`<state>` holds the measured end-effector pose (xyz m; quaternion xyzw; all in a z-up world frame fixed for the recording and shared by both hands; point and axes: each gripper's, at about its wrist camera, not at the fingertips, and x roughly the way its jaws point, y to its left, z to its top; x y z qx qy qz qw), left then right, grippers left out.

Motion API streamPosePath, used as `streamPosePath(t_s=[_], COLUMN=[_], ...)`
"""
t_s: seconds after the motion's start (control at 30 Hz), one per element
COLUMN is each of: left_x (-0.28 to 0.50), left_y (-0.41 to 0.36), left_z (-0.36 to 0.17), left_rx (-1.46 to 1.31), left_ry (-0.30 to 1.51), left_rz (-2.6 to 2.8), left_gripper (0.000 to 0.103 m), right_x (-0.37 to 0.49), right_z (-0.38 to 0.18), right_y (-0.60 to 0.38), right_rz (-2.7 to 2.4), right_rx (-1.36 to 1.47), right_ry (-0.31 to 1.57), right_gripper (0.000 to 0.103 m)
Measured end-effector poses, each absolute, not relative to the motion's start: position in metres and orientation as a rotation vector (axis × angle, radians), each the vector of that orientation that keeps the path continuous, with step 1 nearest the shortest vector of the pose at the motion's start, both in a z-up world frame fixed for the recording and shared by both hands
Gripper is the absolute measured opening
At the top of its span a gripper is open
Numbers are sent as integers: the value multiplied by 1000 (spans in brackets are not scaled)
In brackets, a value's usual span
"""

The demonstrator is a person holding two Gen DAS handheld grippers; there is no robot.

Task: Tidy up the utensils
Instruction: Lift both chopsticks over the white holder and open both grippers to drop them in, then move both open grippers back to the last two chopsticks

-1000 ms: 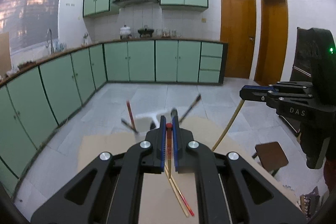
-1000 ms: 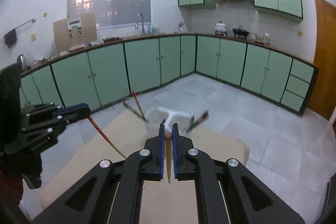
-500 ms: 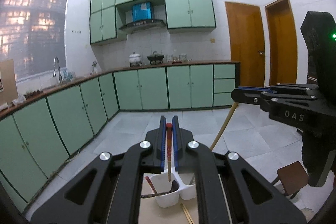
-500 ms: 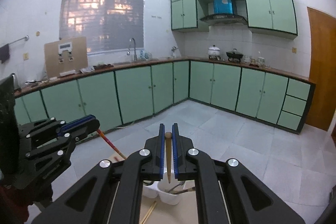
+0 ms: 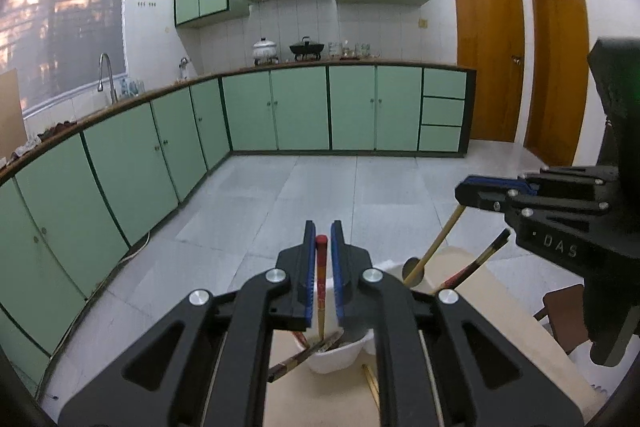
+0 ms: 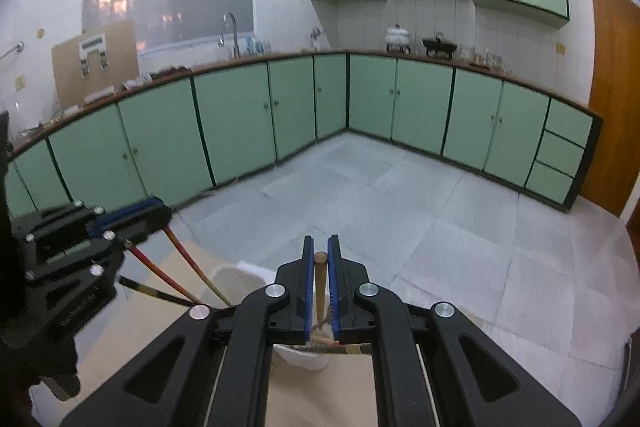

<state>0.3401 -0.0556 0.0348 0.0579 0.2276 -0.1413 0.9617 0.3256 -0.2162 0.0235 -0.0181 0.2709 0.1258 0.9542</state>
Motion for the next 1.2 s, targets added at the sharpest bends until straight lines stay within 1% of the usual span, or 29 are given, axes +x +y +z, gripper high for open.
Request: streamPosePath(t_s=[0.03, 0.07, 0.1, 0.17, 0.2, 0.27, 0.3, 0.33, 0.37, 0.4, 0.43, 0.47, 0.57, 0.6, 0.63, 0.7, 0.87, 1.1, 1.2], left_x=[341, 342, 340, 333, 328, 319, 314, 305, 298, 292, 281, 271, 243, 235, 225, 206, 177, 152, 152], left_y=[-53, -51, -49, -44, -42, -39, -38, -33, -31, -30, -28, -25, -21, -20, -18, -15, -5, 16, 26], left_z=[35, 37, 39, 47, 52, 60, 64, 68, 71, 72, 72, 72, 63, 59, 51, 30, -30, -113, -135], left_rx=[110, 102, 92, 79, 82, 79, 74, 61, 53, 48, 44, 43, 43, 39, 32, 11, -44, -56, -53], left_ry=[466, 466, 463, 436, 420, 398, 390, 377, 370, 363, 354, 350, 350, 353, 365, 399, 545, 700, 759], left_rz=[-287, -285, -286, -287, -285, -281, -280, -278, -275, -271, -265, -262, -252, -249, -248, -237, -232, -149, -121], left_gripper=[9, 15, 25, 35, 37, 43, 46, 48, 52, 57, 60, 65, 76, 79, 80, 83, 84, 86, 86], right_x=[327, 326, 324, 317, 312, 303, 296, 289, 281, 277, 270, 259, 235, 227, 218, 200, 158, 126, 118], right_z=[20, 18, 17, 21, 23, 28, 31, 33, 35, 36, 36, 35, 27, 23, 18, 5, -43, -121, -146], right_y=[-218, -220, -222, -229, -231, -237, -240, -243, -245, -246, -247, -249, -250, -249, -247, -244, -235, -222, -214], right_rz=[248, 240, 233, 212, 204, 187, 179, 175, 174, 172, 167, 160, 148, 150, 157, 169, 155, 159, 146], right_rx=[-34, -33, -32, -27, -27, -33, -38, -39, -41, -44, -49, -57, -68, -66, -61, -38, 5, 104, 115], right_ry=[561, 564, 561, 541, 530, 510, 502, 495, 487, 482, 476, 471, 470, 471, 470, 476, 533, 686, 726], right_gripper=[8, 11, 13, 22, 29, 40, 43, 49, 55, 57, 63, 66, 84, 87, 91, 95, 97, 97, 97])
